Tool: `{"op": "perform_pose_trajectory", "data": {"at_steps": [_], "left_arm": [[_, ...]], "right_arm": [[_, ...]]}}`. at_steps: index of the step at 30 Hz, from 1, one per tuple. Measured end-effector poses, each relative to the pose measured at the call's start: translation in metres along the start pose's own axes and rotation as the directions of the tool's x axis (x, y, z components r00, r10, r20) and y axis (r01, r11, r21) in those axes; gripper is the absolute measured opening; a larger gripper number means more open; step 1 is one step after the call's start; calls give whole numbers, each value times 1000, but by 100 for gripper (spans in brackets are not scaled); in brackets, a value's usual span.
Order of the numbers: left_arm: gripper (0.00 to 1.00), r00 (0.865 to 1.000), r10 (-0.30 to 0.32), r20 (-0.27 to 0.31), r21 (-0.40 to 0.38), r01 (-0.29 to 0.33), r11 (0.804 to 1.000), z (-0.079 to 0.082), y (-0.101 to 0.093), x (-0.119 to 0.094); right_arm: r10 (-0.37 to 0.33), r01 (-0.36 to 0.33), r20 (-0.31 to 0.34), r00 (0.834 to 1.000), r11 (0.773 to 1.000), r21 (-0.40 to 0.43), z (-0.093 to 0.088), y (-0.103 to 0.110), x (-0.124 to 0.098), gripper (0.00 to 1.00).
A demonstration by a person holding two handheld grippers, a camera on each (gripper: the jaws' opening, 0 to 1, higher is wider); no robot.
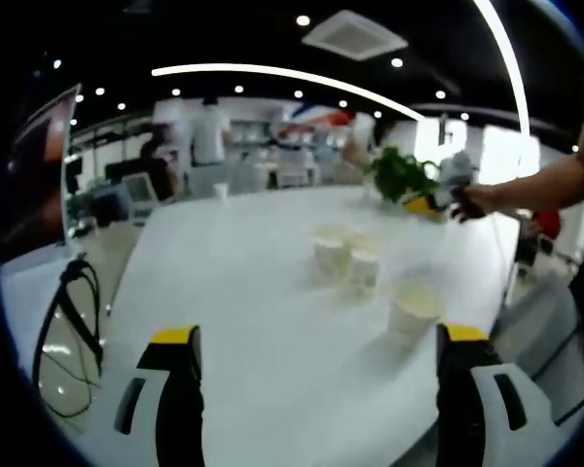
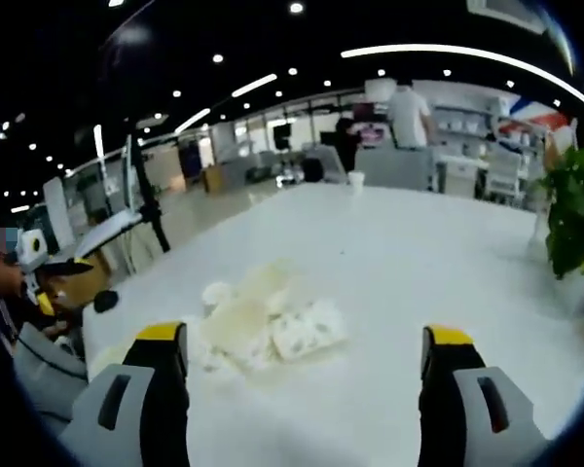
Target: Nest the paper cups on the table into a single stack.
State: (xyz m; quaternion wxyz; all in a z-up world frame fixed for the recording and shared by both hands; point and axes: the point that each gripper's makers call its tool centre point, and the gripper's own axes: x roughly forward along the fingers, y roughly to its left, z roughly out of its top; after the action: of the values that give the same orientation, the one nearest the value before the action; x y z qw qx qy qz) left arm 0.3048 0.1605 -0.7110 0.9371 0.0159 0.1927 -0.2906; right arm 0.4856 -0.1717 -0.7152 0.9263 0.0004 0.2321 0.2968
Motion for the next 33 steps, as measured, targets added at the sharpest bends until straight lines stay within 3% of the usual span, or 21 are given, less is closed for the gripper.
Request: {"op": "perform_pose_trajectory", "data": {"at_steps": [10, 14, 18, 27, 29, 33], "left_arm": [[100, 1000, 8, -8, -11, -8, 1000, -9, 2, -4], [100, 1000, 15, -16, -17, -15, 1000, -13, 3, -6], [100, 1000, 15, -25, -22, -16, 1000, -16, 2, -6], [100, 999, 15, -29, -28, -16, 999, -19, 4, -4], [100, 999, 15, -31, -29, -16, 999, -20, 4, -4], [100, 999, 11, -35, -31, -12, 999, -22, 3, -3]], "right_arm": [[-18, 18, -21, 1000, 1000, 4, 5, -21, 19, 94], [-19, 20, -24, 1000, 998, 61, 5, -22, 26, 93], [-36, 38, -37, 999, 997, 64, 5, -24, 33, 94], [-88, 94, -105, 991, 994, 60, -1, -34, 48, 92], [-106, 123, -128, 986, 983, 136, -6, -37, 48, 91], [-86, 133, -138, 987, 916, 379, -10, -40, 54, 90]]}}
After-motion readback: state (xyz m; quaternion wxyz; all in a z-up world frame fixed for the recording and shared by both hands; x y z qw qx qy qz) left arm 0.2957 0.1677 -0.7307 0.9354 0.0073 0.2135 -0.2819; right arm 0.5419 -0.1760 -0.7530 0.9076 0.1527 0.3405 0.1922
